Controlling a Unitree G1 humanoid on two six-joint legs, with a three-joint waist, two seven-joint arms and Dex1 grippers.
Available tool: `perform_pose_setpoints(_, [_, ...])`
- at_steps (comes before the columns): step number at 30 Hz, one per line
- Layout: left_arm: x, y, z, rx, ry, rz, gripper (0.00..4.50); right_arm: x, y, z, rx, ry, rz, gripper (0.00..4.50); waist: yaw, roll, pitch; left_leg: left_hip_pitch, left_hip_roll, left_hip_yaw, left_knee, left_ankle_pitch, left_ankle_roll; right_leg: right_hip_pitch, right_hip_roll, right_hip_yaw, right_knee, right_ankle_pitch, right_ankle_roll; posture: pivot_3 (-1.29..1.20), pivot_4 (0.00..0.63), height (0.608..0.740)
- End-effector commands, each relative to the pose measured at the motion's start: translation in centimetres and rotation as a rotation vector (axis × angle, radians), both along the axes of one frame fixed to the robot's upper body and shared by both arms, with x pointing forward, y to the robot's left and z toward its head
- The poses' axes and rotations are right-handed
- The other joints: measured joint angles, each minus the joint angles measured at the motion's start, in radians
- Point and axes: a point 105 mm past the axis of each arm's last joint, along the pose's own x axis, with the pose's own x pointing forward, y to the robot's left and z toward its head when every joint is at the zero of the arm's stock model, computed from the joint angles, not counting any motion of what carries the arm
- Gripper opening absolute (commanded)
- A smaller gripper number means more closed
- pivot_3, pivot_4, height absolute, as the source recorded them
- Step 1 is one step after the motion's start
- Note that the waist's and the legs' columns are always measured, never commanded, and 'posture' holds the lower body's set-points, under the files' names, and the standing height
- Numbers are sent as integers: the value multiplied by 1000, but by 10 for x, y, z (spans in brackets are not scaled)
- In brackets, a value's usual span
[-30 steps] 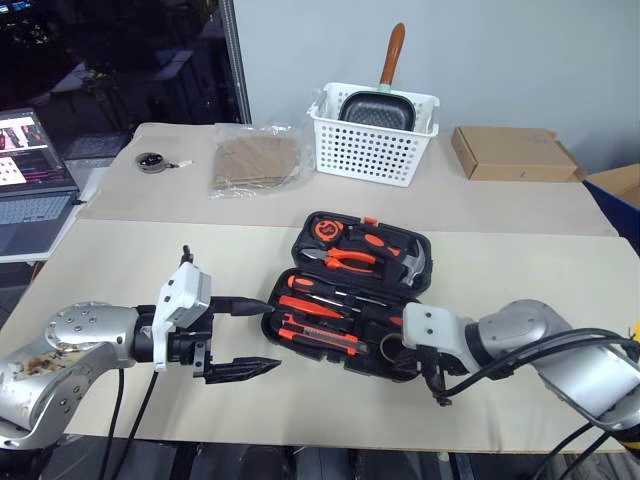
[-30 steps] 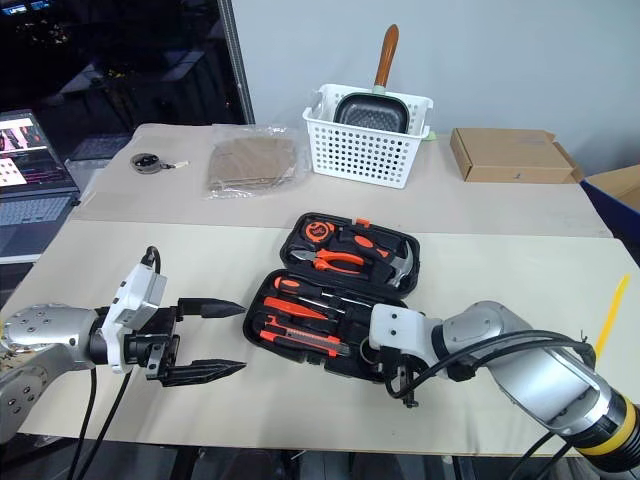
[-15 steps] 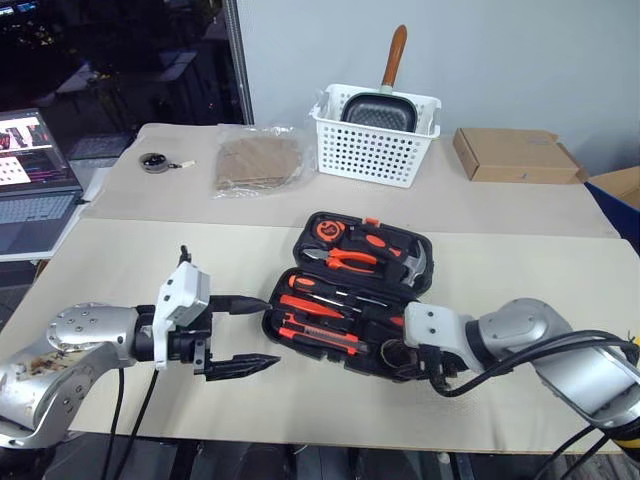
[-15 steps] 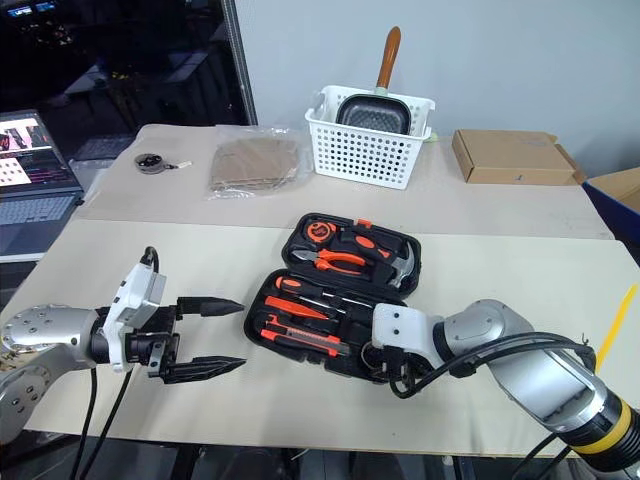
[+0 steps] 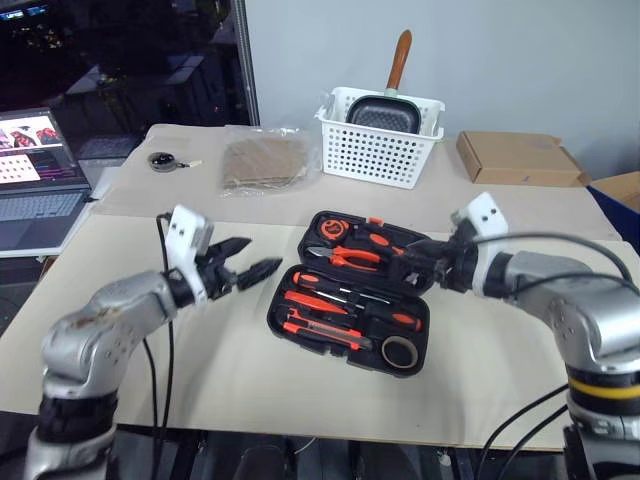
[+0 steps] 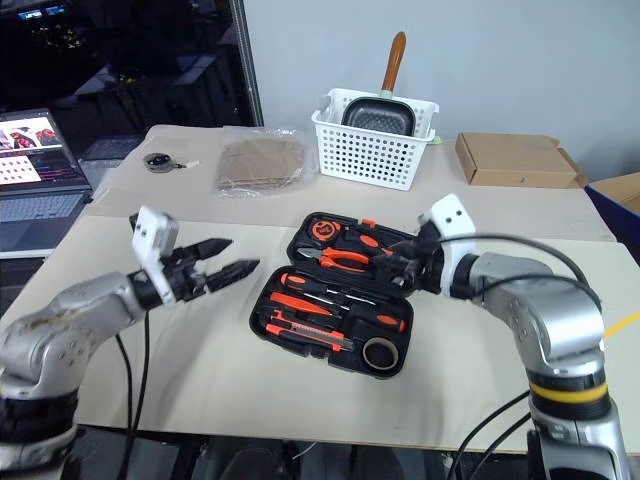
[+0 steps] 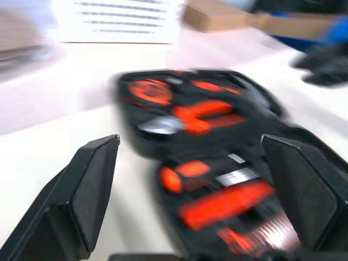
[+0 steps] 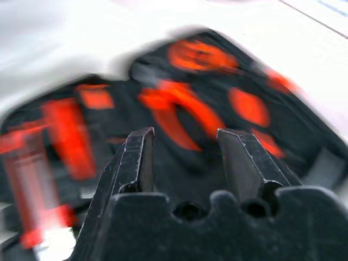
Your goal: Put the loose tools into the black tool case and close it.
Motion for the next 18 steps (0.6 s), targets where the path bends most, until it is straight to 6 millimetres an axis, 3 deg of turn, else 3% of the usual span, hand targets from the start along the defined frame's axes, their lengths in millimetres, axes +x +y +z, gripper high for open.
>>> perform_pose_setpoints(1, [27,-11,-10,32,125,24,4500,8,-13,-4,1,101,-139,2190,0,0,0,0,0,0,0,0,0,0,0,0,0,0,0,0,150,740])
perform_pose_setpoints(9, [86,-18,-27,68,236,123,4500,15,-30,-23,-10,211,-306,2190,-10,0,0,-7,0,0,0,0,0,-5,2,-1,-1,0,0,0,150,740])
perform_pose_setpoints(18, [107,-44,-37,98,273,20,4500,22,-33,-34,39,255,-392,2190,-18,0,0,-11,-1,0,0,0,1,-6,1,-2,-2,1,2,0,150,740])
